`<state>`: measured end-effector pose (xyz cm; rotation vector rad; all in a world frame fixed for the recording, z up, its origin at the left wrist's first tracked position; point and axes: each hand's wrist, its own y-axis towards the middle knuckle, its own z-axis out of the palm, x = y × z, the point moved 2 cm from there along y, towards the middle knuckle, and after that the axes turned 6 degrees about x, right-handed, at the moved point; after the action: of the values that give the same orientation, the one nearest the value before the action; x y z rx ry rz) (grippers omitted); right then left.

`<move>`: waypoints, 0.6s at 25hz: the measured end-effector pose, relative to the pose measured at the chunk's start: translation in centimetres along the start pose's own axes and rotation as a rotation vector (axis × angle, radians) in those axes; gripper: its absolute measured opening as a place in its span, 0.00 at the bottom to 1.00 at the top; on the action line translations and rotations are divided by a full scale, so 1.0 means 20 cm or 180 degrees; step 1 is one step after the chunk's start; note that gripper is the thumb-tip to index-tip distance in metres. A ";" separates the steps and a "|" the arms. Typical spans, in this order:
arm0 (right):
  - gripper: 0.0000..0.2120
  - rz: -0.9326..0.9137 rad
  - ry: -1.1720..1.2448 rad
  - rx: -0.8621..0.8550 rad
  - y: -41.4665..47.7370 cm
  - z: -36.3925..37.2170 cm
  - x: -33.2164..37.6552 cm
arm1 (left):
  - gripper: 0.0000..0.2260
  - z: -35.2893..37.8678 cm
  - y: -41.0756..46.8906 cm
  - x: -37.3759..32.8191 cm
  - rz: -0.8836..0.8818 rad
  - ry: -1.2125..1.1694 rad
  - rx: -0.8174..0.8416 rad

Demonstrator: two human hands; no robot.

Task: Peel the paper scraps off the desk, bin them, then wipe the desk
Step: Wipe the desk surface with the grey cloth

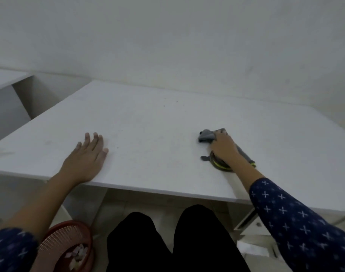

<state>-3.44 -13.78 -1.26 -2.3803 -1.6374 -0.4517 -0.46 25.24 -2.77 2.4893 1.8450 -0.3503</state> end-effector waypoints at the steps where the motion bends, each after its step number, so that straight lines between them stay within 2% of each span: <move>1: 0.16 -0.0074 0.0148 -0.0077 -0.03 -0.03 0.06 | 0.25 0.01 0.00 -0.03 0.0051 -0.0026 0.0002; 3: 0.14 -0.0542 0.0363 -0.0220 -0.16 -0.01 0.30 | 0.25 0.02 0.01 -0.08 0.0081 -0.0156 -0.0065; 5: 0.16 -0.1756 0.0356 0.0021 -0.37 0.15 0.64 | 0.25 0.01 0.01 -0.08 0.0039 -0.0147 -0.0083; 6: 0.19 -0.2268 0.0215 0.0308 -0.48 0.26 0.80 | 0.25 0.01 0.00 -0.08 -0.0009 -0.0116 -0.0101; 7: 0.22 -0.2474 0.0057 0.0617 -0.56 0.36 0.91 | 0.25 0.02 -0.01 -0.06 -0.0042 -0.0114 -0.0133; 8: 0.24 -0.2523 -0.0071 0.0693 -0.54 0.43 0.94 | 0.25 0.02 -0.01 -0.04 -0.0075 -0.0193 -0.0145; 11: 0.23 -0.2200 -0.0087 0.0287 -0.20 0.43 0.73 | 0.25 0.00 -0.01 -0.04 -0.0157 -0.0316 -0.0128; 15: 0.20 -0.0606 -0.0171 0.0091 0.24 0.18 0.21 | 0.25 0.00 0.01 -0.04 -0.0055 -0.0145 -0.0038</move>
<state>2.86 -10.63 -3.13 -2.2445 -1.8909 -0.3969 -0.48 24.42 -2.71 2.4381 1.8471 -0.3919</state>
